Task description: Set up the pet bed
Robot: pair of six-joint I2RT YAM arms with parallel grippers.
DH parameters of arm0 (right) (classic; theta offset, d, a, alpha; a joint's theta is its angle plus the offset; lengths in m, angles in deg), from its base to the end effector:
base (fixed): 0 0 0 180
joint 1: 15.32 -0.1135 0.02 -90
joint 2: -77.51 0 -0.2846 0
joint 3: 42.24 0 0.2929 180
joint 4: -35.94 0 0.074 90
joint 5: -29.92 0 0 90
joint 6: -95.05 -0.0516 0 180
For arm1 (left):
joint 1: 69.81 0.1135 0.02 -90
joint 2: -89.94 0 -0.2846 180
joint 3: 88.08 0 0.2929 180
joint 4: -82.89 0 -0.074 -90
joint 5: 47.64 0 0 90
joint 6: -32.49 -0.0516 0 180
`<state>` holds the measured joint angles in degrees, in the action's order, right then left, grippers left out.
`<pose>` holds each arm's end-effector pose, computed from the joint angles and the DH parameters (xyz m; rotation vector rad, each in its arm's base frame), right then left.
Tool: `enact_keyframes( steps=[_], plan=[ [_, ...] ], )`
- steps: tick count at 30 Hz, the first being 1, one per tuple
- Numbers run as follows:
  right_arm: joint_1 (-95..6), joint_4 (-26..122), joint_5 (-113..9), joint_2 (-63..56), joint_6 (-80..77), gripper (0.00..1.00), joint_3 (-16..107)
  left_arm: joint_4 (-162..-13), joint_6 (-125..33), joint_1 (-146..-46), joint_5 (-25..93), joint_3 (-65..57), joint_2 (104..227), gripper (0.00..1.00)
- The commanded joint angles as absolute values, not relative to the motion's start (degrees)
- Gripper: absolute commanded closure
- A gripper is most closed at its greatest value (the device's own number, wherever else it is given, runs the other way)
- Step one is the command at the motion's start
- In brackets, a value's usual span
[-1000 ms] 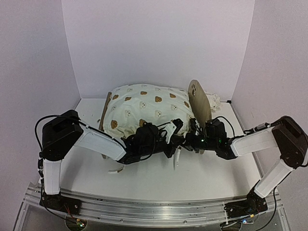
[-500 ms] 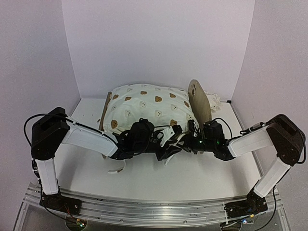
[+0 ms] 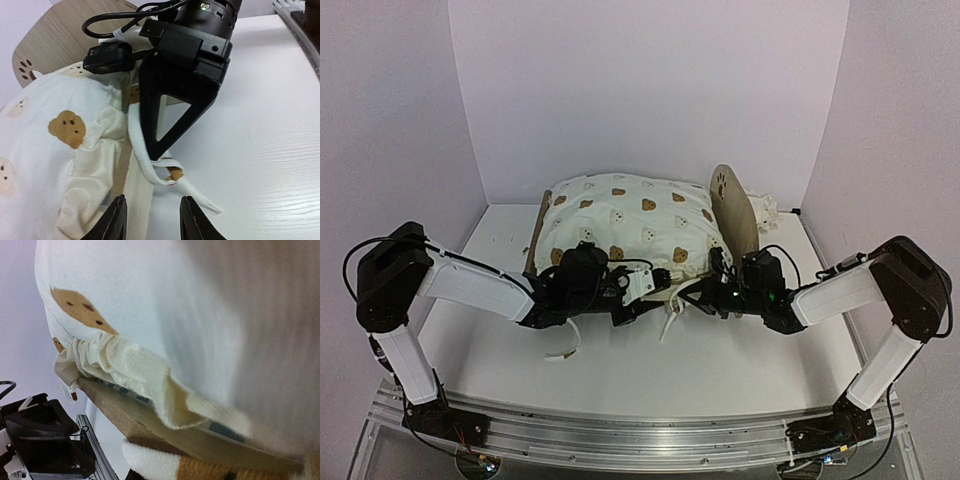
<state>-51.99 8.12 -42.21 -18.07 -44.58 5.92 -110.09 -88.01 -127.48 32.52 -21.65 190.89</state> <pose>0.2808 0.2288 0.1398 0.0056 2.1257 1.2616 0.2233 -0.3693 0.1811 1.4520 1.3335 -0.4792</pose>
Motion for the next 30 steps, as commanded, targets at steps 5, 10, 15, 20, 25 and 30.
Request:
enact_keyframes(
  steps=[5,10,15,20,25,30],
  plan=[
    [-51.1,3.5,-45.4,-17.7,-44.5,1.0,8.3,-128.5,-115.3,-127.6,40.5,-20.8,193.3,0.6],
    [-51.2,3.6,-46.0,-17.0,-44.3,1.0,7.7,-122.5,-119.9,-127.7,38.2,-16.6,195.5,0.57],
    [-51.2,3.6,-46.3,-16.4,-43.9,1.0,7.5,-116.2,-122.4,-127.4,38.0,-12.7,199.3,0.56],
    [-51.2,3.6,-46.6,-15.4,-43.2,1.0,7.7,-110.2,-123.0,-126.8,38.4,-8.4,202.4,0.56],
    [-51.2,3.6,-47.3,-14.9,-42.6,1.0,7.9,-107.4,-123.0,-126.1,39.6,-5.8,204.7,0.56],
    [-51.1,3.8,-48.2,-14.1,-42.1,1.0,7.9,-107.8,-121.8,-125.5,38.5,-5.1,204.8,0.56]
  ],
)
